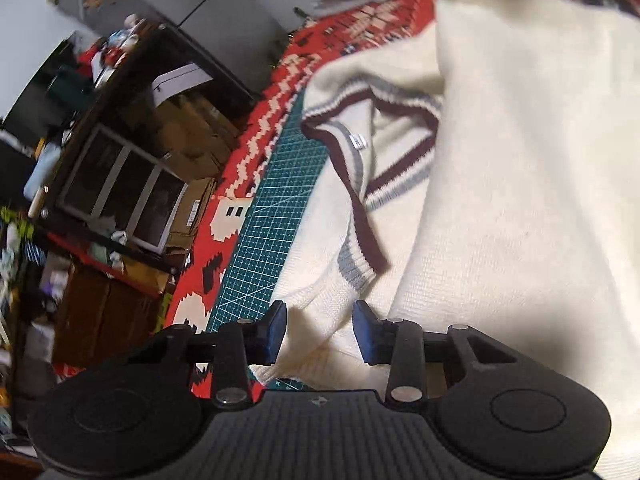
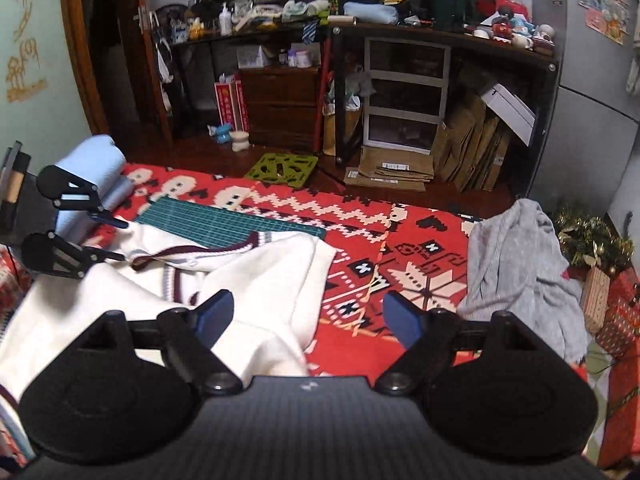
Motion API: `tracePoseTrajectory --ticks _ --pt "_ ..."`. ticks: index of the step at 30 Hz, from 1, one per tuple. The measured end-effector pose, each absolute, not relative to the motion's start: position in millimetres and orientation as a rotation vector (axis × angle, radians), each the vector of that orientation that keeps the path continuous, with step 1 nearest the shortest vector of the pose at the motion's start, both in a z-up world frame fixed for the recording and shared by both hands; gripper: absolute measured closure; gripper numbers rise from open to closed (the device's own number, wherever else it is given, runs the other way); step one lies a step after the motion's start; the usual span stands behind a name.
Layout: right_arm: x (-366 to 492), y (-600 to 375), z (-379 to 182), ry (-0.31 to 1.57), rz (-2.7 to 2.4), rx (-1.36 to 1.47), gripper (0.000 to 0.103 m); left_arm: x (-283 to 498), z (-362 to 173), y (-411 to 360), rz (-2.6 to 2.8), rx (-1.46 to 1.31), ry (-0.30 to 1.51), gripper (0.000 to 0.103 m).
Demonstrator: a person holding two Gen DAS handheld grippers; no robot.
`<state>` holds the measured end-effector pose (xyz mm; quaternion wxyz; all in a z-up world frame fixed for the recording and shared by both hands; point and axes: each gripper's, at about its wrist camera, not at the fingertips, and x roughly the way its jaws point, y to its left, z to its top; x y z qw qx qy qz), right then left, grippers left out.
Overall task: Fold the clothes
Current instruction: 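Grasp the vest shoulders and lift it high with both grippers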
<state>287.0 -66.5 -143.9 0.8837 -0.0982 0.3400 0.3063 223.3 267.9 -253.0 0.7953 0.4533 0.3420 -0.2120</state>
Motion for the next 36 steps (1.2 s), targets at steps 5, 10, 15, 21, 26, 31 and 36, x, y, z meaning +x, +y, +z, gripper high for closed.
tracePoseTrajectory --ticks 5,10,15,21,26,31,36 --pt "313 -38 -160 0.667 0.663 -0.344 0.033 224 -256 270 -0.432 1.025 0.695 0.068" --pt "351 -8 -181 0.650 0.705 -0.406 0.059 229 -254 276 -0.318 0.965 0.622 0.097" --pt "405 21 -201 0.681 0.764 -0.427 0.059 243 -246 283 -0.278 0.833 0.639 0.097" --pt "437 31 -226 0.773 0.844 -0.459 0.058 267 -236 293 -0.215 0.670 0.673 0.096" --pt "440 26 -235 0.827 0.909 -0.421 0.060 289 -235 299 -0.186 0.551 0.743 0.097" --pt "423 38 -234 0.754 0.837 -0.508 0.092 311 -238 291 -0.138 0.576 0.793 0.100" --pt "418 46 -214 0.571 0.652 -0.597 0.093 334 -218 295 -0.039 0.624 0.727 0.100"
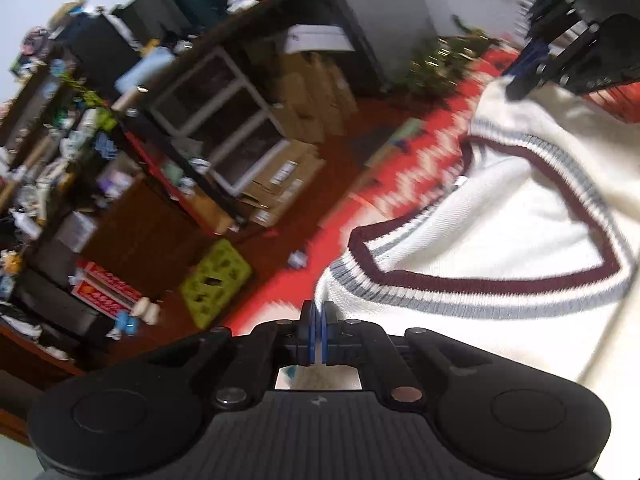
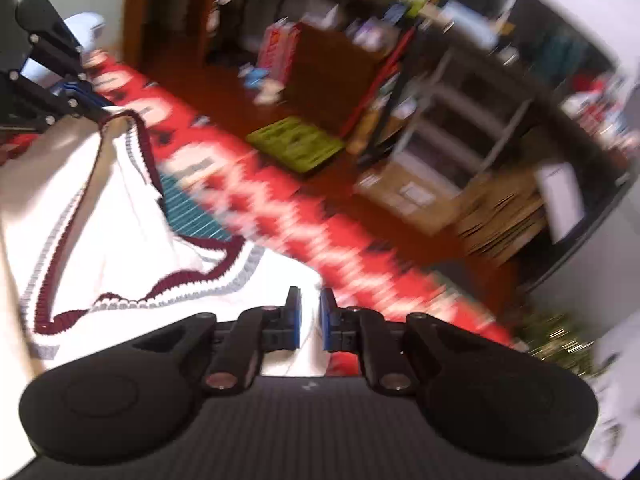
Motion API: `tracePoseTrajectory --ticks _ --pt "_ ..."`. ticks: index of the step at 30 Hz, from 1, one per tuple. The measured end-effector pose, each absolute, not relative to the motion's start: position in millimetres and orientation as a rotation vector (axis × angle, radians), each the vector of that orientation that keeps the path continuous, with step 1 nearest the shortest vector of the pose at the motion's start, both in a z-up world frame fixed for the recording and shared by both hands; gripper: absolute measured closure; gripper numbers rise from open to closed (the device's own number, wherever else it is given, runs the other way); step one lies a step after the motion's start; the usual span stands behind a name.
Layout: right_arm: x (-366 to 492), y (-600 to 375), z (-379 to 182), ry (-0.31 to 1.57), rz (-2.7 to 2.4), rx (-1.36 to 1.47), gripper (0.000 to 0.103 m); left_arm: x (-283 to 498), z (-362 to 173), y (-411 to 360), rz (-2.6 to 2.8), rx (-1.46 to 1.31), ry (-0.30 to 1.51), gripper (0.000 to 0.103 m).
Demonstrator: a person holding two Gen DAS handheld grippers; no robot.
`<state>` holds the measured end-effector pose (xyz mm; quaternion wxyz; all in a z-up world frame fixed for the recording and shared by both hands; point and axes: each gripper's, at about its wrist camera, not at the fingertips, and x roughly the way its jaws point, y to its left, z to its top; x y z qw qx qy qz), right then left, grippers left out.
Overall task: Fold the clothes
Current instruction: 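Grasp the vest shoulders and lift it high with both grippers, then lay the vest flat on the mat and open both grippers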
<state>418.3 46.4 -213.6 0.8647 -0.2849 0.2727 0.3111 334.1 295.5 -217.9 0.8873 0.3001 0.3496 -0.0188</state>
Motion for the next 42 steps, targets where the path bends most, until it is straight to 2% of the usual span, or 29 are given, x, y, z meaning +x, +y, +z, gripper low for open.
tracePoseTrajectory --ticks 5,9,11,12,14,15,16,17,21,24,26,30,32,37,42 --pt "462 44 -171 0.496 0.520 -0.537 0.093 377 -193 303 0.059 0.610 0.673 0.100" --pt "488 59 -172 0.501 0.463 -0.517 0.093 411 -191 306 0.137 0.551 0.708 0.098" --pt "498 67 -183 0.541 0.431 -0.514 0.087 424 -195 310 0.188 0.469 0.756 0.087" --pt "500 70 -185 0.551 0.418 -0.506 0.082 430 -196 313 0.214 0.422 0.782 0.082" --pt "503 74 -189 0.568 0.391 -0.487 0.069 426 -194 314 0.202 0.383 0.783 0.066" --pt "504 72 -186 0.573 0.380 -0.457 0.062 422 -191 315 0.190 0.369 0.778 0.065" --pt "504 67 -180 0.579 0.386 -0.414 0.051 419 -189 315 0.177 0.356 0.773 0.062" --pt "504 62 -174 0.585 0.394 -0.370 0.047 415 -187 315 0.164 0.342 0.767 0.060" --pt "498 36 -150 0.656 0.429 -0.239 0.044 385 -173 314 0.114 0.271 0.735 0.044" --pt "476 17 -136 0.695 0.467 -0.176 0.040 356 -163 308 0.062 0.221 0.723 0.040" --pt "454 7 -128 0.715 0.491 -0.152 0.032 332 -160 298 0.042 0.198 0.713 0.032" --pt "393 -10 -115 0.737 0.544 -0.097 0.021 279 -159 280 -0.013 0.134 0.698 0.023" --pt "357 -17 -112 0.746 0.585 -0.066 0.012 254 -162 269 -0.042 0.111 0.708 0.022" --pt "272 -26 -116 0.797 0.653 -0.021 0.000 193 -176 238 -0.079 0.088 0.709 0.014" --pt "202 -21 -151 0.824 0.669 -0.088 0.000 143 -199 221 -0.031 0.066 0.707 0.010"
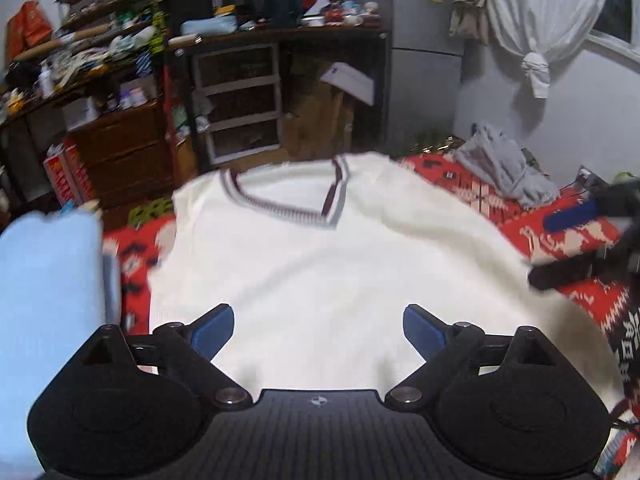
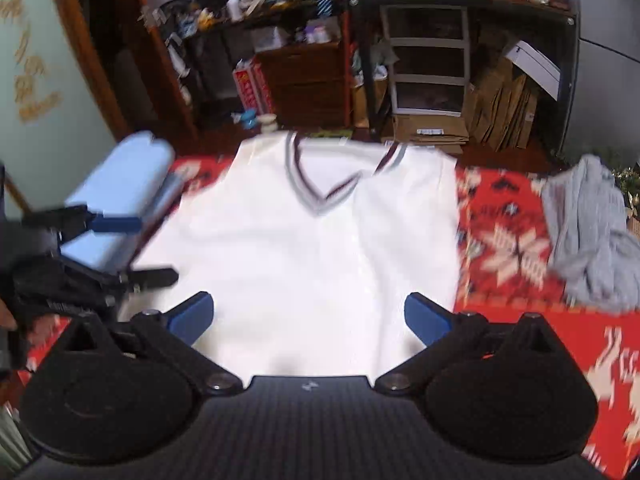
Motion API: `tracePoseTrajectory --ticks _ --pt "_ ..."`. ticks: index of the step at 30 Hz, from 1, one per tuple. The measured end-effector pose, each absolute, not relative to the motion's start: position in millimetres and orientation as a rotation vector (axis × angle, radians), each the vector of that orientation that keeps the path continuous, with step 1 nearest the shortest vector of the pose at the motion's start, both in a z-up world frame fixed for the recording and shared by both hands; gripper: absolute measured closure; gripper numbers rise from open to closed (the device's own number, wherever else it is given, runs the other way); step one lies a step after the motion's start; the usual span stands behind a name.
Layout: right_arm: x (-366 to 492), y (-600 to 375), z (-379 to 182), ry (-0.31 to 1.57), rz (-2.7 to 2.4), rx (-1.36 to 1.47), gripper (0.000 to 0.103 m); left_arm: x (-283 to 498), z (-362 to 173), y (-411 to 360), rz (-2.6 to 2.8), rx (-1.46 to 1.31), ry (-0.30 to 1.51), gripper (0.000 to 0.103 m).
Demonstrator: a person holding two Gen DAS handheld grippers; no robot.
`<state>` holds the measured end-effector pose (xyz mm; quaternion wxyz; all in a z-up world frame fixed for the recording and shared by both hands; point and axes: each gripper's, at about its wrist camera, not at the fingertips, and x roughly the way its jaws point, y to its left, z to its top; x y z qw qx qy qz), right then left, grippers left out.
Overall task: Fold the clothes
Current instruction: 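Lay the vest flat on the mat and open both grippers, then grasp the striped hem of the vest with both grippers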
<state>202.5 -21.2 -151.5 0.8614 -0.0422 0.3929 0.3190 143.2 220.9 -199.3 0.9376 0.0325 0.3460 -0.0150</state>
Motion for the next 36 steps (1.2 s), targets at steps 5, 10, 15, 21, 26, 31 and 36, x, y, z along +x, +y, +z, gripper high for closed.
tracePoseTrajectory --ticks 5,10,15,21,26,31,36 --pt "160 -14 -195 0.852 0.639 -0.121 0.000 108 -232 209 0.056 0.079 0.689 0.009" --pt "151 -15 -224 0.918 0.528 -0.012 0.000 104 -256 202 0.085 0.076 0.733 0.009" --pt "137 -7 -230 0.863 0.457 -0.047 0.000 107 -269 199 0.099 0.063 0.758 0.004" --pt "120 6 -236 0.795 0.385 -0.121 0.000 104 -270 207 0.115 -0.011 0.782 0.000" --pt "128 12 -236 0.840 0.401 -0.148 0.000 110 -265 207 0.141 -0.040 0.875 0.000" --pt "151 21 -235 0.936 0.447 -0.182 0.000 125 -262 208 0.128 -0.039 0.966 0.000" --pt "148 19 -235 0.921 0.434 -0.147 0.000 125 -262 206 0.156 -0.053 0.945 0.000"
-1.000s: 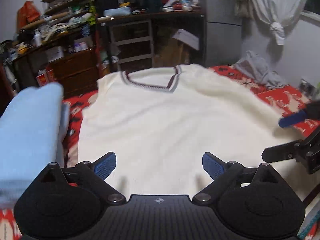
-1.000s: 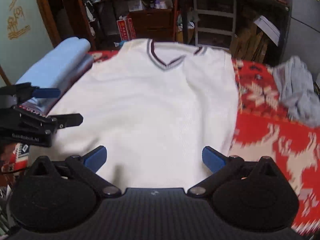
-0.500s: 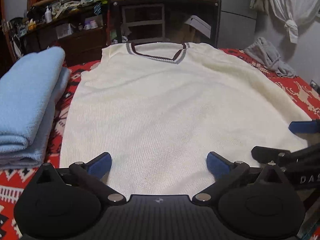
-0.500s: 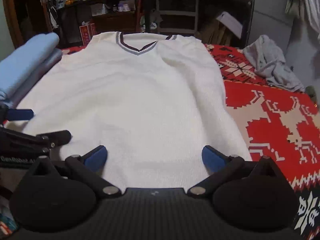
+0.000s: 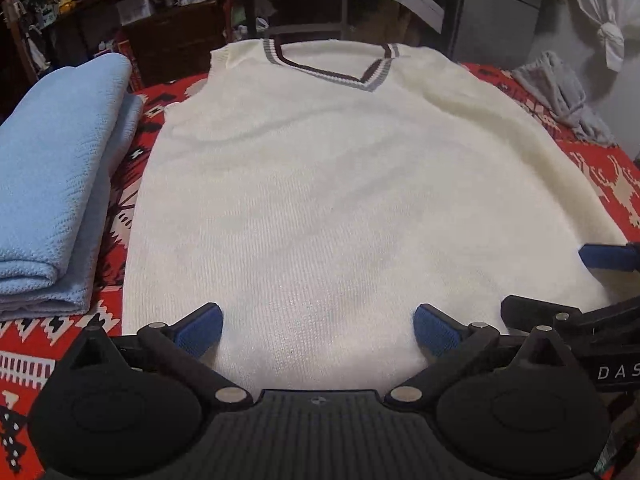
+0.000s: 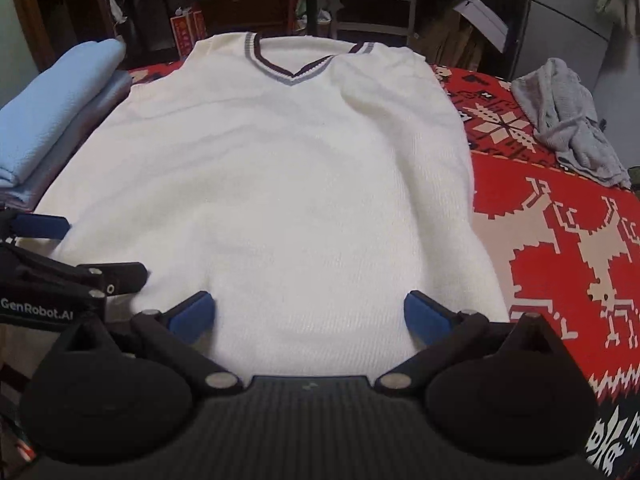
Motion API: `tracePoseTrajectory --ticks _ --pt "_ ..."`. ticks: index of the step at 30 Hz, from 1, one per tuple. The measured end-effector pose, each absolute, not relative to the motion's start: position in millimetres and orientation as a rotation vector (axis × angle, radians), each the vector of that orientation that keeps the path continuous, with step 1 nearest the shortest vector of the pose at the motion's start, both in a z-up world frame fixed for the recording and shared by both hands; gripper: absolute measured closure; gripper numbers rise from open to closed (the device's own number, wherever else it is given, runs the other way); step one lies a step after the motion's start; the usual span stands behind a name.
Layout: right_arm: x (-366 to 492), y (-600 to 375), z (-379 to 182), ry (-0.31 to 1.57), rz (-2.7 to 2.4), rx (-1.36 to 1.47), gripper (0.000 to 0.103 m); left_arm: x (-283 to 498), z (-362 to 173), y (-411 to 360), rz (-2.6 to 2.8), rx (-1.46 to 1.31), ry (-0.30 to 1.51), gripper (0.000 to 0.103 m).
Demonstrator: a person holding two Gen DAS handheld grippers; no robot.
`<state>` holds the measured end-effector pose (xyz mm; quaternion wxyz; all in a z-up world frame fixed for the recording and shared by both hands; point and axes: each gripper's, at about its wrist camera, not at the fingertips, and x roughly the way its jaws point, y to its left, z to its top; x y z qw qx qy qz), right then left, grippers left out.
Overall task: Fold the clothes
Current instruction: 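Grasp the striped hem of the vest with both grippers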
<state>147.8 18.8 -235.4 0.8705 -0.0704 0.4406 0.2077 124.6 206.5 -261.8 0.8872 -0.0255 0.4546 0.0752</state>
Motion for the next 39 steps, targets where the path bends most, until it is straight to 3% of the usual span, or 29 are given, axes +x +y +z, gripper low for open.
tracePoseTrajectory --ticks 3,4,6,17,21,24,27,28,31,35,39 --pt "150 11 -230 0.931 0.450 -0.118 0.000 124 -259 208 0.147 -0.054 0.958 0.002" --pt "151 9 -229 0.934 0.456 -0.108 0.000 123 -256 211 0.145 -0.064 0.962 0.009" --pt "150 -1 -221 0.928 0.469 -0.063 0.001 114 -246 219 0.141 -0.107 0.946 0.013" --pt "112 -99 -161 0.852 0.445 0.144 0.001 39 -192 264 0.181 -0.241 0.837 0.015" --pt "80 -127 -164 0.844 0.411 0.158 0.006 12 -196 270 0.204 -0.249 0.837 0.025" --pt "64 -143 -176 0.858 0.394 0.185 0.017 1 -211 273 0.202 -0.272 0.874 0.039" --pt "55 -153 -188 0.872 0.360 0.210 0.038 -6 -226 276 0.194 -0.293 0.913 0.052" --pt "52 -154 -191 0.872 0.348 0.210 0.049 -8 -230 276 0.192 -0.298 0.924 0.054" --pt "48 -154 -196 0.865 0.329 0.201 0.066 -8 -238 274 0.187 -0.289 0.943 0.054" --pt "49 -152 -200 0.864 0.342 0.198 0.073 -2 -245 267 0.181 -0.279 0.944 0.055" --pt "51 -155 -208 0.868 0.354 0.231 0.073 5 -246 256 0.207 -0.241 0.913 0.059"
